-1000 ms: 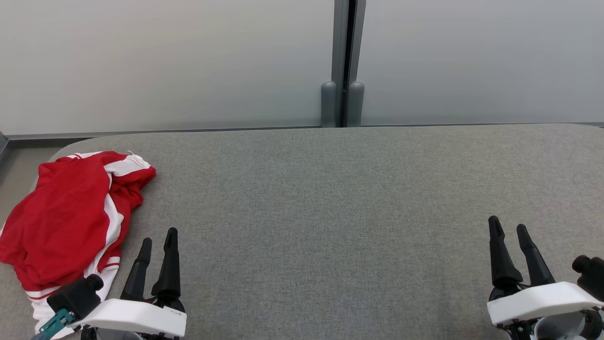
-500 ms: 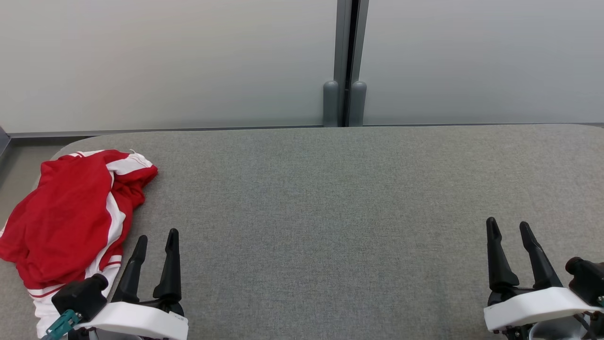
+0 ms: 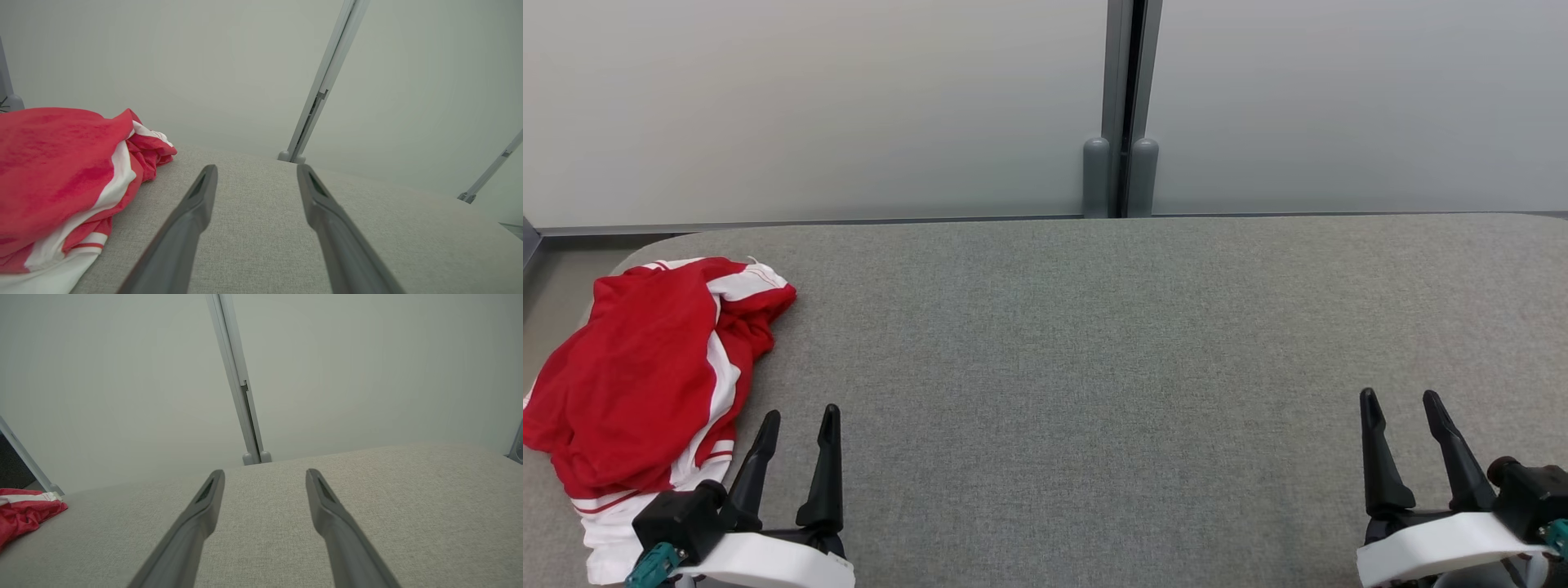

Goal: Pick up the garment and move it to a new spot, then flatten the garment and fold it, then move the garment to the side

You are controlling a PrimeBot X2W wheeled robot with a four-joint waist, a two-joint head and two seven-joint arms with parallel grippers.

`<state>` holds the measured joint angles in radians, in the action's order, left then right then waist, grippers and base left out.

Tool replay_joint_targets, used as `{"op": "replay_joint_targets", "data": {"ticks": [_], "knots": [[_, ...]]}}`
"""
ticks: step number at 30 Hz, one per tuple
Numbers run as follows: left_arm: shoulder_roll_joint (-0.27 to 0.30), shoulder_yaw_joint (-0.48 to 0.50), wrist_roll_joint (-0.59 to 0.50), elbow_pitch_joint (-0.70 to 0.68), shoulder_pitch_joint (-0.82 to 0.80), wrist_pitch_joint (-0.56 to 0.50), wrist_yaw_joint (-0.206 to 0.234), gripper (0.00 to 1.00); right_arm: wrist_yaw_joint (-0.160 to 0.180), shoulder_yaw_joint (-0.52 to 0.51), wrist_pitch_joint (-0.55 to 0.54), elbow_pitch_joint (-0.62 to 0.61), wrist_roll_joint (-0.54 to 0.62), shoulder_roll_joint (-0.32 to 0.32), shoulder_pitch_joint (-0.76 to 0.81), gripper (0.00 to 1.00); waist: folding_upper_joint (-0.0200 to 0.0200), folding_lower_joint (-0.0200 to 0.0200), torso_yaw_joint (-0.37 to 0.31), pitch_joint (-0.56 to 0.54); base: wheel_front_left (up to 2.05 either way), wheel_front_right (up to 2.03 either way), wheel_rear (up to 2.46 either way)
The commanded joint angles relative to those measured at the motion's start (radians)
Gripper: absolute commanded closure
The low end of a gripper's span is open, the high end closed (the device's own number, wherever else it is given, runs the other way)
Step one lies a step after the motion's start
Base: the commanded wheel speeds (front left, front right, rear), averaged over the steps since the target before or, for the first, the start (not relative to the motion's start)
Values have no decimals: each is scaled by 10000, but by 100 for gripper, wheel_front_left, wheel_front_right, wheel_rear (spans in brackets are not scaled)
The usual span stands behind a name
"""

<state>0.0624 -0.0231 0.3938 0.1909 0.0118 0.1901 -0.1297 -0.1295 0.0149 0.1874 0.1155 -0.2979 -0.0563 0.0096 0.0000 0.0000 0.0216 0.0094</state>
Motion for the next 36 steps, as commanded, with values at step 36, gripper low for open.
{"op": "replay_joint_targets", "data": {"ticks": [36], "knots": [[18, 328, -2144, 473, 150, 747, -18, 0, -20, -260, 790, 191, 2054, 32, 349, 0, 0, 0, 21, -16, 0, 0, 0]]}}
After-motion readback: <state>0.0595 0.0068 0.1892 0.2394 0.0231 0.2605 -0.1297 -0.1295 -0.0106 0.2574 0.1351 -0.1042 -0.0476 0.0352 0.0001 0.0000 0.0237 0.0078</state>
